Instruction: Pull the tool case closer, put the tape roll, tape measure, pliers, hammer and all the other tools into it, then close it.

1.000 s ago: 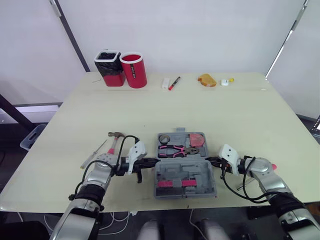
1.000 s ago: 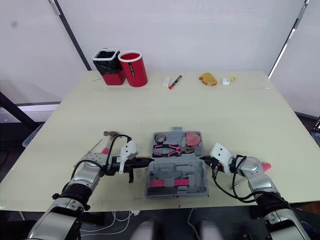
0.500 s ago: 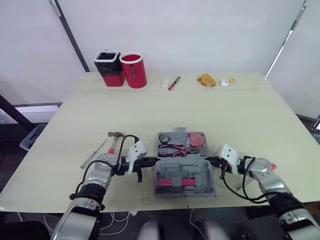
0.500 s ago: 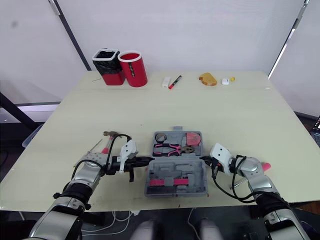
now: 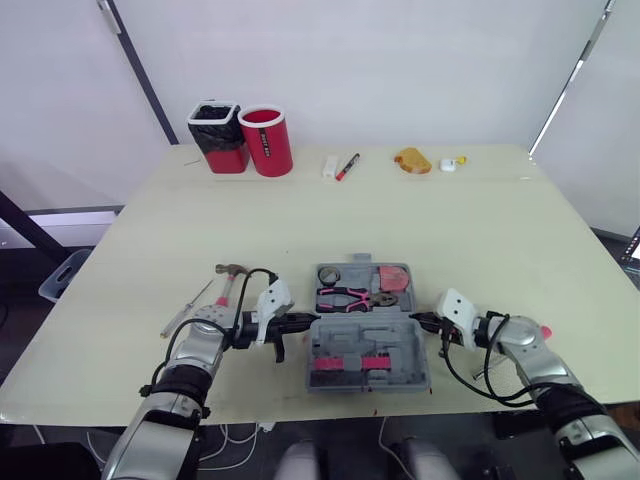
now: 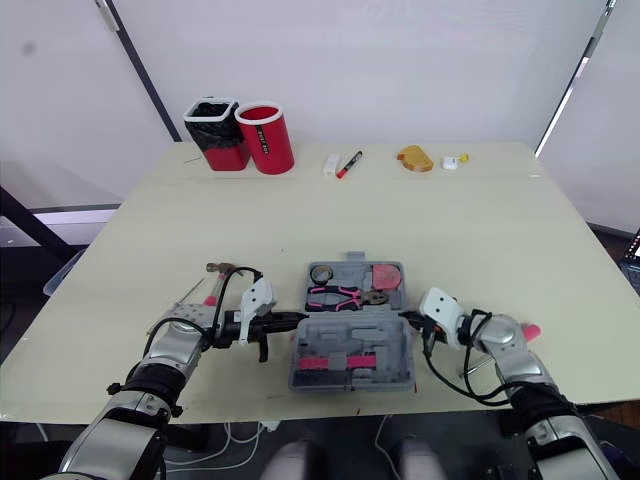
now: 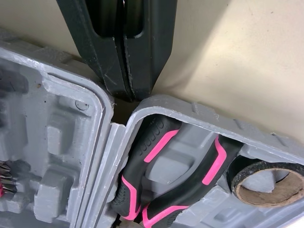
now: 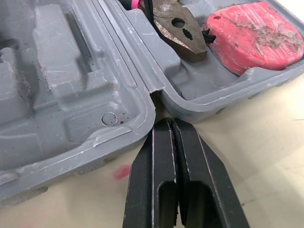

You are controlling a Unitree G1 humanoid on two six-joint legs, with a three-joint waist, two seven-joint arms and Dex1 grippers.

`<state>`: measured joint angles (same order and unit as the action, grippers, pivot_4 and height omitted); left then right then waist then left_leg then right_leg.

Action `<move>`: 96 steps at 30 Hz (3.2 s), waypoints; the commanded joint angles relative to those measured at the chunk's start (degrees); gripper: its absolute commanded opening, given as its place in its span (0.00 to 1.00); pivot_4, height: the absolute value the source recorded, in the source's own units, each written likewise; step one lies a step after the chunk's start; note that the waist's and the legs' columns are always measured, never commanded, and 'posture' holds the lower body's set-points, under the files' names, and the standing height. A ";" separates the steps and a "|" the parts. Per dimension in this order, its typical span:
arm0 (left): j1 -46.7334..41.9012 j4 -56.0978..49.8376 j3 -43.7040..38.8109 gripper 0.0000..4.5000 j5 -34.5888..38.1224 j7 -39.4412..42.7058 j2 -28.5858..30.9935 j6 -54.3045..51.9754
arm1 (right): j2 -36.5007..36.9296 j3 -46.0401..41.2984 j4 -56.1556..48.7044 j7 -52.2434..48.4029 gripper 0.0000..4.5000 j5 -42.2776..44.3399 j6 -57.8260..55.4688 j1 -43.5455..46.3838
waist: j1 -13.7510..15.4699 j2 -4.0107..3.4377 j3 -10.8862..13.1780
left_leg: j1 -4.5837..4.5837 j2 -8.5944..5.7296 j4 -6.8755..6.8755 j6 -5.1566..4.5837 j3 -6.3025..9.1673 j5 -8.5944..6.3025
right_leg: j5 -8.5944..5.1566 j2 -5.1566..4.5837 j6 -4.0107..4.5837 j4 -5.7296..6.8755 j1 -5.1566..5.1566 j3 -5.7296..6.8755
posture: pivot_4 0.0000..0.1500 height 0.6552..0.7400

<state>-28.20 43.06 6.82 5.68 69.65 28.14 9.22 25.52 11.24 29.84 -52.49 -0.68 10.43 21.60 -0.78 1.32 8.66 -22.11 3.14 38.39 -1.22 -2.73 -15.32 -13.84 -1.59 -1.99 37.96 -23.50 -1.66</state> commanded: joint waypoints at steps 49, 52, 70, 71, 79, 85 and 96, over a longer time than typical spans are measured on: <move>6.80 -11.34 -4.11 0.01 5.09 2.54 5.14 -2.70 | 4.83 -5.00 -7.21 0.28 0.02 3.79 -6.39 -5.11 | 0.15 -0.01 0.01 | -0.14 0.00 -0.04 0.00 0.03 -0.01 | -0.02 -0.07 0.00 -0.09 -0.06 0.04 | 1.00 1.00; 10.23 -16.63 -7.38 0.01 8.96 2.17 6.08 -4.73 | 7.13 -6.42 -12.16 -0.16 0.02 5.21 -7.75 -8.01 | 0.19 -0.02 0.01 | -0.39 0.00 -0.03 0.01 0.04 -0.01 | -0.01 -0.14 -0.01 -0.10 -0.29 0.08 | 1.00 1.00; 40.18 -34.73 -35.27 0.70 22.15 -14.52 6.96 -9.71 | 4.21 -34.87 -31.30 7.38 0.12 23.58 -6.91 -40.55 | 0.19 -0.02 0.05 | -0.47 0.08 -0.05 0.02 -0.01 -0.02 | -0.20 -0.37 0.11 -0.15 -0.41 0.13 | 1.00 1.00; 41.63 -34.36 -36.87 0.77 22.72 -15.32 6.59 -9.66 | 3.77 -36.47 -31.19 7.10 0.18 24.62 -6.56 -42.81 | 0.21 -0.02 0.05 | -0.47 0.08 -0.06 0.02 0.00 -0.02 | -0.22 -0.38 0.10 -0.16 -0.41 0.13 | 1.00 1.00; 49.60 -29.48 -43.32 1.00 23.37 -17.44 4.60 -7.17 | 0.82 -44.49 -25.23 4.00 1.00 30.40 -2.80 -51.87 | 0.05 0.01 0.01 | -0.25 0.16 -0.16 0.04 0.08 -0.04 | -0.32 -0.47 -0.04 -0.19 -0.38 -0.01 | 1.00 1.00; 51.36 -29.22 -44.50 1.00 24.02 -17.80 4.03 -6.63 | -0.22 -46.56 -25.13 3.83 1.00 32.69 -3.10 -53.21 | 0.12 0.02 0.02 | -0.38 0.17 -0.20 0.05 0.11 -0.06 | -0.32 -0.63 -0.04 -0.28 -0.52 0.00 | 1.00 1.00; 50.09 -32.28 -43.72 1.00 24.09 -19.27 4.34 -7.65 | 2.97 -44.42 -31.53 1.89 1.00 32.70 -6.25 -52.41 | 0.13 0.00 0.01 | -0.44 0.14 -0.22 0.06 0.10 -0.06 | -0.29 -0.84 0.01 -0.29 -0.53 0.04 | 1.00 1.00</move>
<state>21.83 12.99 -35.82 29.17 51.09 31.90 1.57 27.17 -33.04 1.71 -49.62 31.01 4.85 -30.96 -0.65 1.32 8.67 -22.54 3.28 38.17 -1.17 -2.63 -15.38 -14.13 -2.43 -1.97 37.67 -24.03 -1.61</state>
